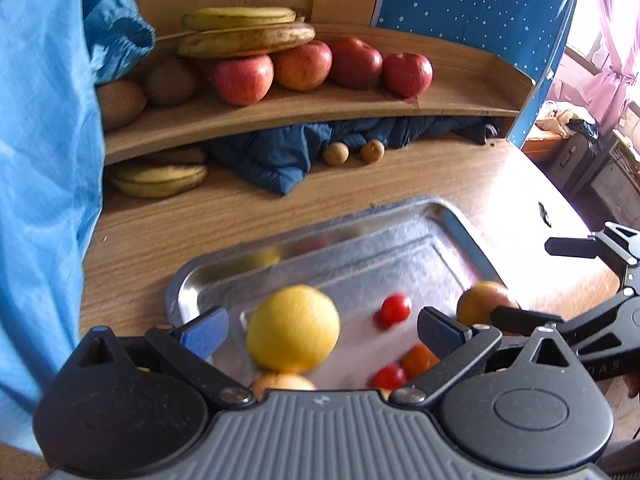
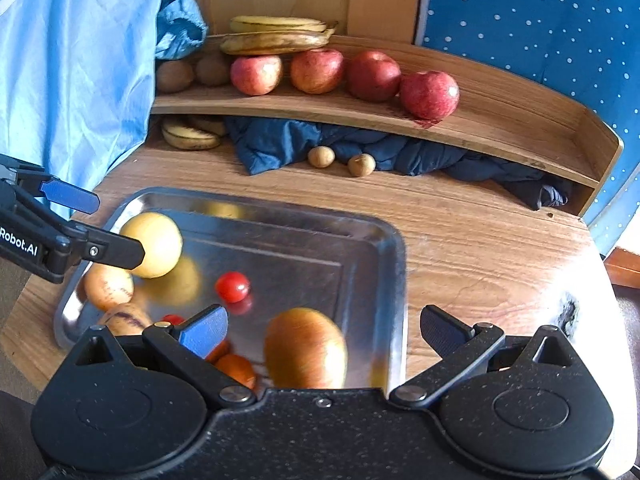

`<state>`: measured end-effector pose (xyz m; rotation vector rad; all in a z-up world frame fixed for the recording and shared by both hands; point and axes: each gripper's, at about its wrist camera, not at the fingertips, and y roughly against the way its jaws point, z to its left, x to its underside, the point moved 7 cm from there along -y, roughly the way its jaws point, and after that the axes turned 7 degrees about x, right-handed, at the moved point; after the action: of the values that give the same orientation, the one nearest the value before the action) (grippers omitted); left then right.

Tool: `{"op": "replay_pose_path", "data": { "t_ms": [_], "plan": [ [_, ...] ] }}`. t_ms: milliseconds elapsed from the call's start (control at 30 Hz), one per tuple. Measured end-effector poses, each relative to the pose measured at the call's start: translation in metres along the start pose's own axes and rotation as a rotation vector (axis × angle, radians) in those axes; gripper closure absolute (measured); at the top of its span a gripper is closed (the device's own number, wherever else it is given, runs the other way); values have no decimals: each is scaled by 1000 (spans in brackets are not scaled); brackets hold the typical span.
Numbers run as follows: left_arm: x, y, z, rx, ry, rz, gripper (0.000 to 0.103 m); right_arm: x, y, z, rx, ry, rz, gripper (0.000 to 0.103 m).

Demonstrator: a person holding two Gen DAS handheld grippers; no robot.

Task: Organize fruits
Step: 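Lift both open tools away from the tray, then reach both open tools toward the two small brown fruits under the shelf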

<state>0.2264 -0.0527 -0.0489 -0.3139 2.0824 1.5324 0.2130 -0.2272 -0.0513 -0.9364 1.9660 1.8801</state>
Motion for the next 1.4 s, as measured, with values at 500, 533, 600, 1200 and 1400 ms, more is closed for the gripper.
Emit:
{"op": "replay_pose_path", "data": {
  "t_ms": [500,533,600,1200,1400],
  "plan": [
    [-31,-47,-19,-28,84,14,1,3,-21,-39,-25,-39,6,1],
    [-32,-50,-19,-31,95,19,1,3,-23,-41,-29,-44,4,1],
    [-36,-56,-20,-38,119,29,1,0,-27,-45,-39,-57,-4,1],
    [-68,-111,-6,-123,398,10,0,-20,-69,-82,-113,17,-31,1],
    [-78,-122,-5,-157,440,5,0,-37,-88,-88,-127,26,-37,1]
  ]
}}
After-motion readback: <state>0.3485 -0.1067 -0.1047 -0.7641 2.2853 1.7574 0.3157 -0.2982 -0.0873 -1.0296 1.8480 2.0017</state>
